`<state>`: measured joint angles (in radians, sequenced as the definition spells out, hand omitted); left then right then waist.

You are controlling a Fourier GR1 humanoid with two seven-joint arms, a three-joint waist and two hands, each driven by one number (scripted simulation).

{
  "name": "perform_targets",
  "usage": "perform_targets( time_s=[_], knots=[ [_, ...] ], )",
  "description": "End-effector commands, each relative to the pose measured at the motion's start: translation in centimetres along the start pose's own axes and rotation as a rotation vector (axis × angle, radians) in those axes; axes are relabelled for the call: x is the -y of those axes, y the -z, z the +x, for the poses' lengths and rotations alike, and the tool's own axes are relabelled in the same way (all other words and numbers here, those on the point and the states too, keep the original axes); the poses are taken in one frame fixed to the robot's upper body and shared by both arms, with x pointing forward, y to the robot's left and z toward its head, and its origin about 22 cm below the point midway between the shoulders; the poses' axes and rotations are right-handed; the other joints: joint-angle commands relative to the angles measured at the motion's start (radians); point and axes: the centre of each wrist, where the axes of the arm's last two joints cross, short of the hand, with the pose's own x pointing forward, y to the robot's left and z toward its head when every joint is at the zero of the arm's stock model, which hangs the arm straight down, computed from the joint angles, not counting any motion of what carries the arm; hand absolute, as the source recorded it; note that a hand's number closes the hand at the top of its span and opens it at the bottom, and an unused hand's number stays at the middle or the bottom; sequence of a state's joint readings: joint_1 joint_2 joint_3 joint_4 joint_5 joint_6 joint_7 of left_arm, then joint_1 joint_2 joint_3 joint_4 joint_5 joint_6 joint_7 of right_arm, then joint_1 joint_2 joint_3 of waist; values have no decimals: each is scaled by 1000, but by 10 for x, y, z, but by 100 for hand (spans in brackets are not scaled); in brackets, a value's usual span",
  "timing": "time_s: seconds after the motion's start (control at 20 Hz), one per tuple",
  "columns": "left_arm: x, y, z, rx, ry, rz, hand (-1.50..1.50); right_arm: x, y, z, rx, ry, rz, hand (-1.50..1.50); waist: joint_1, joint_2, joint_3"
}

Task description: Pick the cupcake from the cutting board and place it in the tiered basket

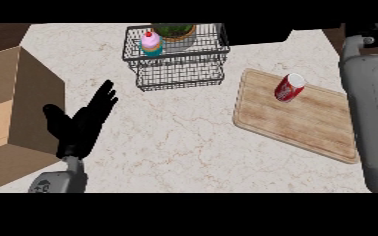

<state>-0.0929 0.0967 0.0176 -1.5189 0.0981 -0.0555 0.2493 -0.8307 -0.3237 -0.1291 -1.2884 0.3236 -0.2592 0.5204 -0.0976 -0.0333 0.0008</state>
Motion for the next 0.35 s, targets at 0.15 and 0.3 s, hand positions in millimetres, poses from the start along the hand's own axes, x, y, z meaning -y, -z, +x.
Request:
perform_targets(
  time_s=[0.15, 0.3],
  knots=[
    [-6, 1, 5, 6, -10, 31, 0, 107, -55, -14, 17, -42, 19, -150, -5, 6, 0],
    [-6, 10, 17, 19, 15, -7, 0, 151, -86, -20, 51, -44, 0, -150, 11, 15, 0]
  ],
)
